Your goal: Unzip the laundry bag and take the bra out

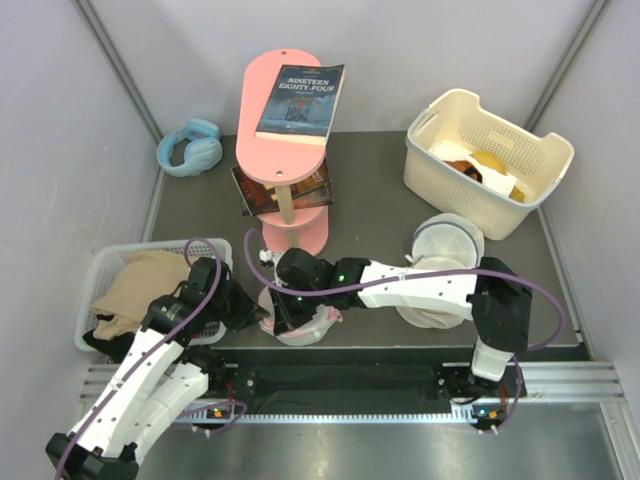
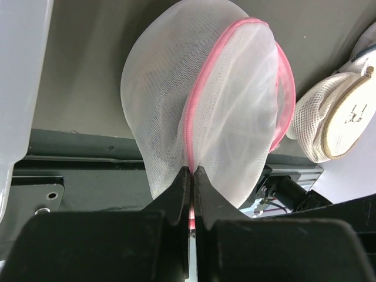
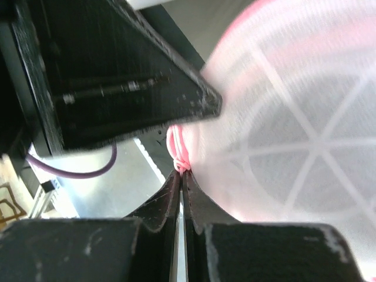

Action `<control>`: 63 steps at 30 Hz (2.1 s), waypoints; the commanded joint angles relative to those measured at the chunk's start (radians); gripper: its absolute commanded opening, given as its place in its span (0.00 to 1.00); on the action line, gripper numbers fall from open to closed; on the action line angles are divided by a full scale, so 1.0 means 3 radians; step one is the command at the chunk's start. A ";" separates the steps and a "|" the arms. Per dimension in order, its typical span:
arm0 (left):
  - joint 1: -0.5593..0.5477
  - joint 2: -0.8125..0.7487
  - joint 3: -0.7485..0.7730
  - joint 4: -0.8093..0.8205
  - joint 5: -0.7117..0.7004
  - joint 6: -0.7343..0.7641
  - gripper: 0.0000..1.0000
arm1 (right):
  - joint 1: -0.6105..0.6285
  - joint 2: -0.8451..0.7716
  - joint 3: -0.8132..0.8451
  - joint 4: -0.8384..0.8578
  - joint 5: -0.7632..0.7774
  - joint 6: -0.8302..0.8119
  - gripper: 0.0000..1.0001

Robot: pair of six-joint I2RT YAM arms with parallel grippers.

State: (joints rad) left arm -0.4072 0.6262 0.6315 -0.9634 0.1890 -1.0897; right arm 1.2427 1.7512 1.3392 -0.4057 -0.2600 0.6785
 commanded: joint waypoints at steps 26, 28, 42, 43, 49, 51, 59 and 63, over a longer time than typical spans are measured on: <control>0.0008 -0.0032 0.0104 0.0143 -0.0288 0.0094 0.00 | -0.0700 -0.0964 -0.0880 -0.0442 0.0365 -0.0104 0.00; 0.0008 -0.0011 0.0114 0.0184 -0.0226 0.0135 0.00 | -0.0742 -0.0949 -0.0834 -0.0442 0.0360 -0.0160 0.00; 0.0008 -0.0032 0.0507 0.0400 -0.0149 0.0477 0.83 | -0.0931 -0.0739 -0.0461 -0.0800 0.0575 -0.0543 0.05; 0.0008 -0.0047 0.0594 0.0323 -0.0195 0.0498 0.84 | -0.0931 -0.0744 -0.0420 -0.0886 0.0631 -0.0564 0.12; 0.0008 0.0044 0.0738 0.0185 -0.0451 0.0580 0.90 | -0.0926 -0.0826 -0.0103 -0.1138 0.0672 -0.0692 0.45; 0.0008 0.0172 0.0733 0.0164 -0.0492 0.0620 0.90 | -0.0906 -0.0862 0.0050 -0.1204 0.0682 -0.0697 0.53; 0.0013 0.0362 0.0763 0.0128 -0.0599 0.0692 0.90 | -0.0599 -0.0592 0.0715 -0.1153 0.0723 -0.0876 0.64; 0.0018 0.0357 0.0723 0.0154 -0.0579 0.0662 0.89 | -0.0507 -0.0213 0.0859 -0.1066 0.0749 -0.0957 0.65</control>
State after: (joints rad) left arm -0.4072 0.7441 0.8314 -0.9127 0.0311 -0.9062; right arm 1.0565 1.5810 1.5448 -0.7578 -0.0528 0.4362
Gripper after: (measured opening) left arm 0.894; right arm 0.649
